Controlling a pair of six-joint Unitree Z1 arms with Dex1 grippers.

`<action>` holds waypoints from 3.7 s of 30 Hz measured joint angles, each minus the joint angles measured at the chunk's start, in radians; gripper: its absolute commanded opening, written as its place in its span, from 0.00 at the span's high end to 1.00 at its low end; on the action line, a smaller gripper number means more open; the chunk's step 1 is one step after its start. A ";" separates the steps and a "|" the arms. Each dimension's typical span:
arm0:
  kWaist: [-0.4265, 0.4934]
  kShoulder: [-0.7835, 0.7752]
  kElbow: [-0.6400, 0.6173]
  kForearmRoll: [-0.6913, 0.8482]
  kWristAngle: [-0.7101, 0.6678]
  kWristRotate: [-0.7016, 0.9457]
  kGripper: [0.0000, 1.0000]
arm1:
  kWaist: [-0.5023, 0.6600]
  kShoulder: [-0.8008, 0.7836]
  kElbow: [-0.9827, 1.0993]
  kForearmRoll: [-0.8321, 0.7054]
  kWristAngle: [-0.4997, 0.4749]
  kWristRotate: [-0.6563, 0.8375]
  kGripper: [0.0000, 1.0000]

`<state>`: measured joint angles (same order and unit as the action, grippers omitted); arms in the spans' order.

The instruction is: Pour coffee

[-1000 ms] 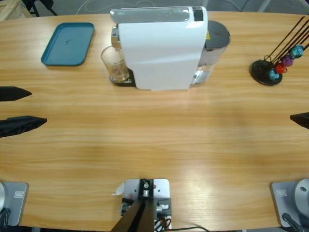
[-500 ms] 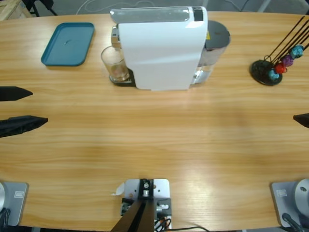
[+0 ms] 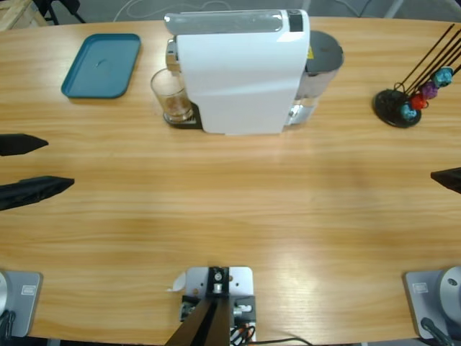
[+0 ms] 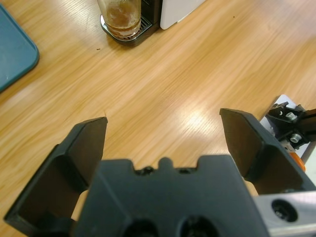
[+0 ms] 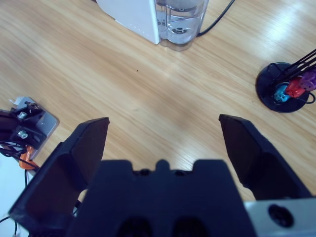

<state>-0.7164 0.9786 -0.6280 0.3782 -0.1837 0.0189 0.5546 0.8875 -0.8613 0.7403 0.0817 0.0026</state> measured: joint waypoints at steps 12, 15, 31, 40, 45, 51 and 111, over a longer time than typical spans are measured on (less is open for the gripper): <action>0.000 0.008 -0.001 -0.002 0.004 -0.031 0.00 | 0.000 -0.001 0.000 0.000 -0.004 0.002 0.00; 0.000 0.008 0.004 -0.023 0.004 -0.032 0.00 | 0.000 -0.001 0.000 0.000 -0.004 0.003 0.00; 0.000 0.049 0.004 -0.035 -0.019 -0.035 0.00 | 0.000 0.000 0.000 0.000 -0.004 0.003 0.00; 0.000 0.048 0.022 -0.071 0.021 -0.014 0.00 | 0.000 0.000 0.000 0.000 -0.004 0.003 0.00; 0.000 0.045 0.044 -0.098 0.030 0.011 0.00 | 0.000 0.000 0.000 0.000 -0.004 0.003 0.00; 0.000 0.045 0.055 -0.114 0.031 0.064 0.00 | 0.000 0.000 0.000 0.000 -0.004 0.003 0.00; 0.384 0.527 -0.133 -0.381 -0.525 0.572 0.00 | 0.000 0.048 0.000 0.002 -0.004 0.003 0.00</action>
<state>-0.3322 1.5059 -0.7615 -0.0027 -0.7088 0.5911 0.5544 0.9359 -0.8617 0.7428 0.0773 0.0052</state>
